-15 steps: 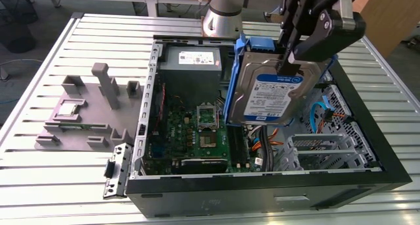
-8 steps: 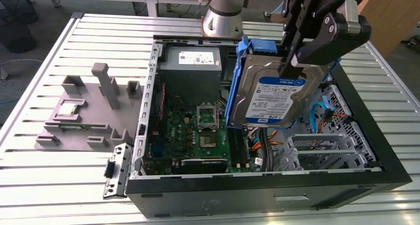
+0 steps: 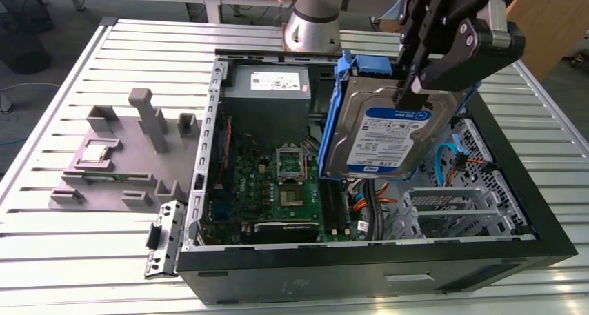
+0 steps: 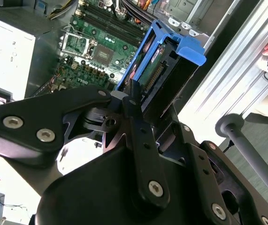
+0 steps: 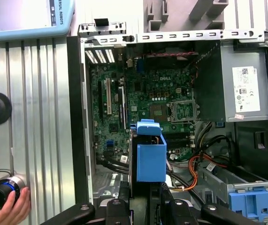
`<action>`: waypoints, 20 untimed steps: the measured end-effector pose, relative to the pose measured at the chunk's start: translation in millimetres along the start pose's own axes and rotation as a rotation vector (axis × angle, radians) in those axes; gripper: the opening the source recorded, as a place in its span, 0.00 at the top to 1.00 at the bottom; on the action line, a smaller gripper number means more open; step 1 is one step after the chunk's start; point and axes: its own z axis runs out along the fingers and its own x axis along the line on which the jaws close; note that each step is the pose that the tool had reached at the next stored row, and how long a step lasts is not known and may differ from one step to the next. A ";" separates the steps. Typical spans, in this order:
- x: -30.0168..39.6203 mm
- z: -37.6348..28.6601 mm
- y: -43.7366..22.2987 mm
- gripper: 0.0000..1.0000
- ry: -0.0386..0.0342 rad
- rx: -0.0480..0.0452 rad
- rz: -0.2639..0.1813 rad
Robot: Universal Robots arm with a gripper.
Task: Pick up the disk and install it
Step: 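Pick up the disk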
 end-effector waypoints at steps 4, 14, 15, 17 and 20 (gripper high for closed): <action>-0.3 0.0 -4.6 0.65 -0.0001 0.0000 0.000; -0.5 0.0 -6.7 0.65 -0.0002 0.0001 0.000; -0.5 0.0 -7.1 0.65 -0.0001 0.0000 0.000; -0.6 0.0 -7.7 0.65 -0.0001 0.0000 0.000; -0.6 0.0 -8.2 0.65 -0.0001 0.0000 0.000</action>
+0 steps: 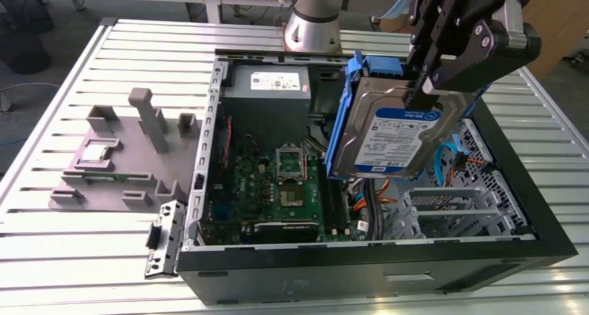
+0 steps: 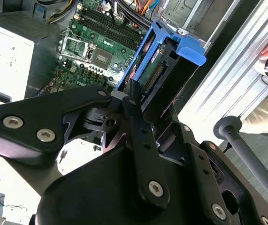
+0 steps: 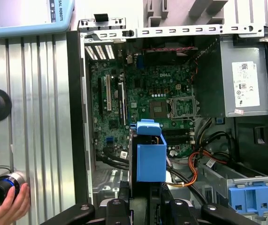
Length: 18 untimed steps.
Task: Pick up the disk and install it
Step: 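Pick up the disk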
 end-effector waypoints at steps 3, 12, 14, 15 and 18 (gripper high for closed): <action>0.0 0.0 -0.2 0.65 0.0000 0.0000 0.000; -0.2 -0.1 -2.8 0.65 0.0000 0.0000 0.000; -0.2 -0.1 -2.8 0.65 0.0000 0.0000 0.000; -0.2 -0.5 -2.8 0.65 0.0002 0.0000 0.000; -0.2 -0.9 -2.7 0.65 0.0000 0.0000 0.000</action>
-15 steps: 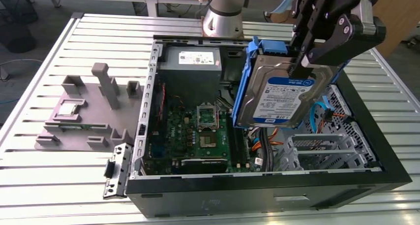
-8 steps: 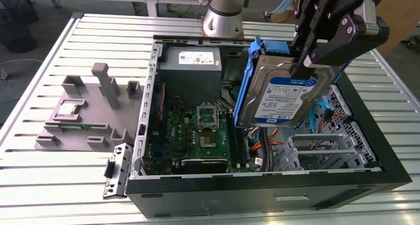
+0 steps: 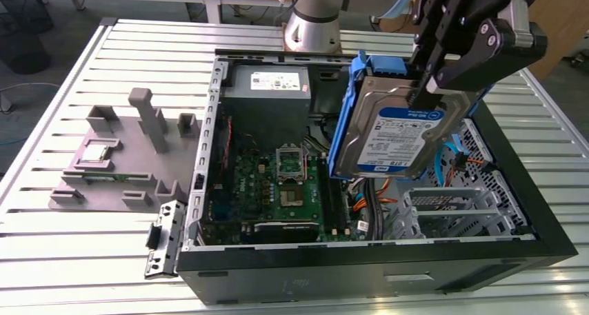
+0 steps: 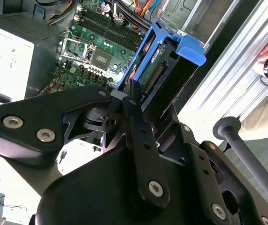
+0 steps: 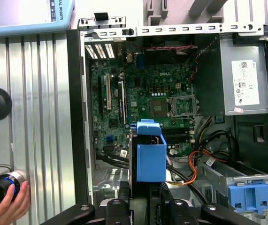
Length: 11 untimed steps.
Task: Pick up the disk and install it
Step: 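Pick up the disk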
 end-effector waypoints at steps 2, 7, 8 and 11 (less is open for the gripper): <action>0.0 -0.4 0.0 0.65 0.0000 0.0001 0.000; -0.1 -0.4 -1.2 0.65 0.0000 0.0000 0.000; -0.2 -0.4 -1.8 0.65 0.0001 0.0000 0.000; -0.2 -0.4 -2.6 0.65 0.0000 0.0000 0.000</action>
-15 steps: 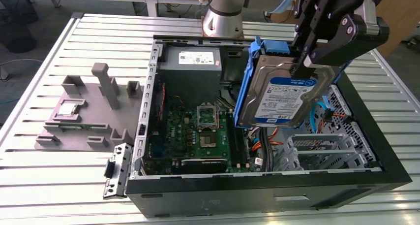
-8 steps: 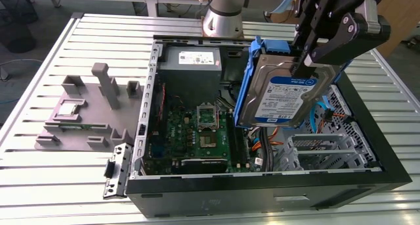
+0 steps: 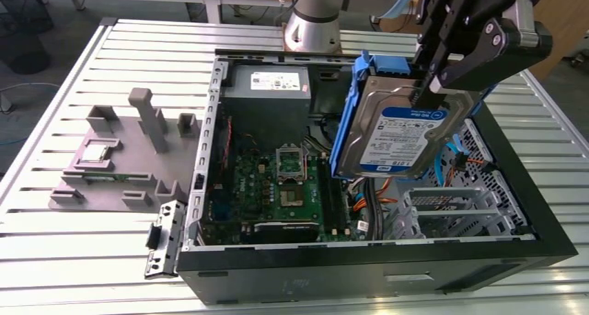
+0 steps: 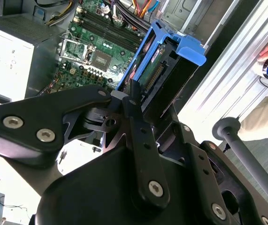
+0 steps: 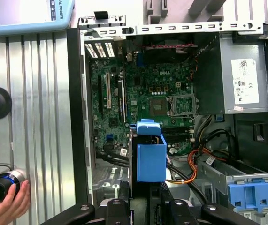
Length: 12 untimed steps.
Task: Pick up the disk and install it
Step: 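Pick up the disk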
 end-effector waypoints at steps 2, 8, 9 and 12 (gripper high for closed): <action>0.0 0.0 0.0 0.65 0.0000 0.0000 0.000; -0.1 0.0 -2.1 0.65 -0.0001 0.0000 0.000; -0.2 0.0 -2.8 0.65 -0.0001 0.0000 0.000; -0.3 -0.1 -4.1 0.65 0.0000 0.0000 0.000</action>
